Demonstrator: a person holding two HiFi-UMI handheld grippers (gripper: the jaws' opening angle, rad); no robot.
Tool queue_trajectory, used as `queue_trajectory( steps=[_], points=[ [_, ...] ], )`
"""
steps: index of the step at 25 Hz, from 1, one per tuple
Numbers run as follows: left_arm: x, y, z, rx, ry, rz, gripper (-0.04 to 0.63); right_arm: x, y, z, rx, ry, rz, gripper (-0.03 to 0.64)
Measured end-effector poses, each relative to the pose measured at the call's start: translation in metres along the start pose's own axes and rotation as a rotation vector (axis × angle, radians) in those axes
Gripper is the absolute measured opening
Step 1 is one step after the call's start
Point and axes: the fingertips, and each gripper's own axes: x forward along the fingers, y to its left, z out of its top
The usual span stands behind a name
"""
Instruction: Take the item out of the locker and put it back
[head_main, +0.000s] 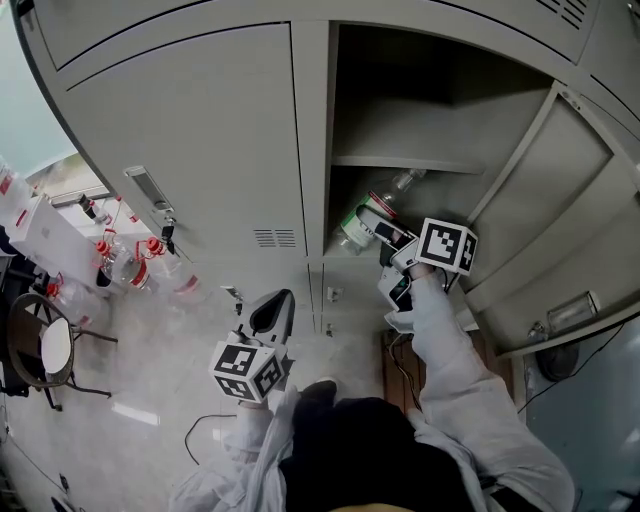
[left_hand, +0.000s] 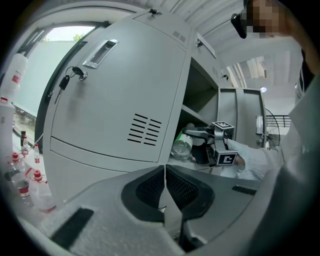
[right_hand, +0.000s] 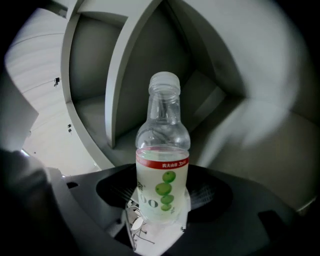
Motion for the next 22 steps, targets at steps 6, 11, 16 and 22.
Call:
queue_trajectory(
  steps=[6, 11, 16, 22],
  points=[
    [-0.007, -0.013, -0.010, -0.001, 0.012, -0.014, 0.014, -0.027, 0.006, -0.030, 0.010, 0.026, 0.009, 0.299],
    [-0.012, -0.023, -0.013, 0.011, 0.021, -0.028, 0.014, -0.051, 0.001, -0.053, -0.025, 0.045, -0.033, 0.299],
    [-0.019, -0.035, -0.017, 0.026, 0.037, -0.045, 0.014, -0.070, -0.002, -0.069, -0.042, 0.051, -0.064, 0.301],
    [-0.030, -0.041, -0.019, 0.032, 0.050, -0.047, 0.014, -0.084, 0.003, -0.075, -0.060, 0.042, -0.075, 0.299]
  ],
)
